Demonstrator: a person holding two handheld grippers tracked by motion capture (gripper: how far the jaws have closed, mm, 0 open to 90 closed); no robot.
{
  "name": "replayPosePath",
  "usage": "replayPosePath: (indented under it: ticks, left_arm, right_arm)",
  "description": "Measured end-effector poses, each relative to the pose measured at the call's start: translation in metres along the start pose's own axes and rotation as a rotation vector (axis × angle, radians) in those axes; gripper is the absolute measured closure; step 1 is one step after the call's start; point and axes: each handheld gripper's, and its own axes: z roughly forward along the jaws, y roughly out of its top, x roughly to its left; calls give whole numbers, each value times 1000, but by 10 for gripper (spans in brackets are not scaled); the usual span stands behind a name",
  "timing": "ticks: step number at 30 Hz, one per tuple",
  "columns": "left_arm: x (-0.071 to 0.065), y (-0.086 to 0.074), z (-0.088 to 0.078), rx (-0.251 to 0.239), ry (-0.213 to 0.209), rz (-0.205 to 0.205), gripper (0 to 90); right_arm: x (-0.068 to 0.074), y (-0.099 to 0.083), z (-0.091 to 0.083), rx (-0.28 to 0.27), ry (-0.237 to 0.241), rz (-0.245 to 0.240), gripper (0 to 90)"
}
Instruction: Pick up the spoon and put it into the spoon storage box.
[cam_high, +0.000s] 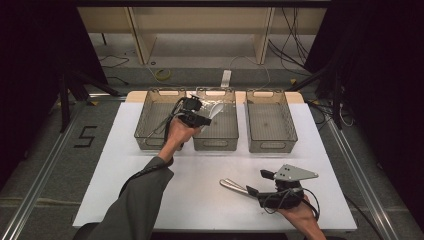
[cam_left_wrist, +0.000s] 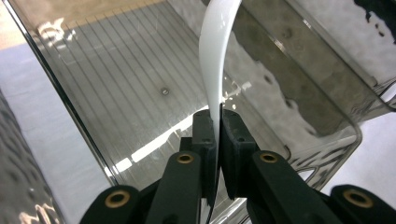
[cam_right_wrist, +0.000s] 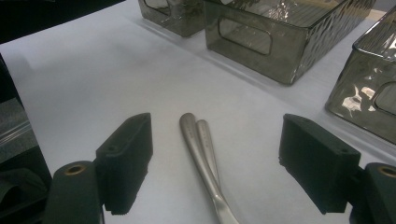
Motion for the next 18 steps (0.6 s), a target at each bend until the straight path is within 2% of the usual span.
replayPosePath:
  ticks: [2, 5, 7, 12, 16, 18]
  left_arm:
    - [1, -1, 2, 7, 2, -11, 836]
    - [2, 0, -1, -36, -30, -43, 781]
    - [0, 2, -5, -52, -32, -38, 747]
    - [-3, 8, -16, -73, -47, -42, 582]
    - [-7, 7, -23, -40, -78, -28, 442]
    - [-9, 2, -31, -59, -116, -29, 399]
  right_arm:
    - [0, 0, 0, 3, -1, -1, 267]
    - [0, 0, 0, 0, 0, -1, 267]
    - [0, 0, 0, 2, 0, -2, 267]
    - [0, 0, 1, 1, -1, 0, 267]
    - [0, 0, 0, 1, 0, 0, 267]
    - [0, -1, 1, -1, 7, -4, 265]
